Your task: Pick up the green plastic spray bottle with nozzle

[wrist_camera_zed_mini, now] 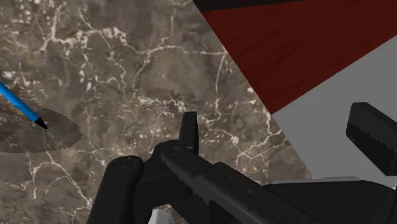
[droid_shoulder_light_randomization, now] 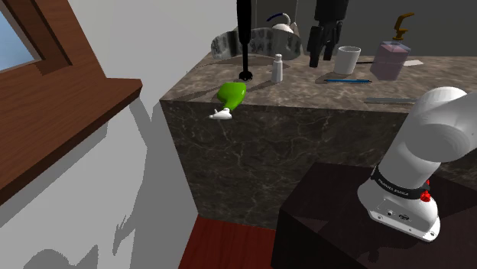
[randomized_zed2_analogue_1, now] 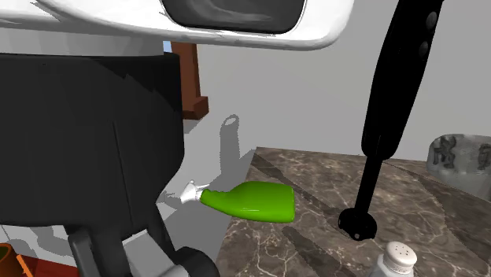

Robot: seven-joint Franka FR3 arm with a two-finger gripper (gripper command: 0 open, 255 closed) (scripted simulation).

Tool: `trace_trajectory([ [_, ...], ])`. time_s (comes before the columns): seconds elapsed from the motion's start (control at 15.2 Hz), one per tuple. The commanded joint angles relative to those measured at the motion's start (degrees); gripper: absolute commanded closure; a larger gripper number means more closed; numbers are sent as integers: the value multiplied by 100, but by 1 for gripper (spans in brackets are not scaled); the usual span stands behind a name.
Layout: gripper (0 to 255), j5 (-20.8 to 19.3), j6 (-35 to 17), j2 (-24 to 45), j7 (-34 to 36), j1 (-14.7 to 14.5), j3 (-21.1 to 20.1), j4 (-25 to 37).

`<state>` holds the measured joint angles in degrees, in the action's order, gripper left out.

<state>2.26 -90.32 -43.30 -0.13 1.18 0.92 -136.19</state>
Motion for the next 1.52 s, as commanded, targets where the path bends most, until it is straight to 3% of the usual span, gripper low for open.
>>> trace_trajectory([
  [0.0, 0, 0, 0, 0, 0, 0, 0, 0],
  [0.73, 0, 777, -1039, 1928, 2753, 165, -1209, 784],
  [1.45, 0, 616, -1719, 4433, 5365, 266, -1806, 2559],
])
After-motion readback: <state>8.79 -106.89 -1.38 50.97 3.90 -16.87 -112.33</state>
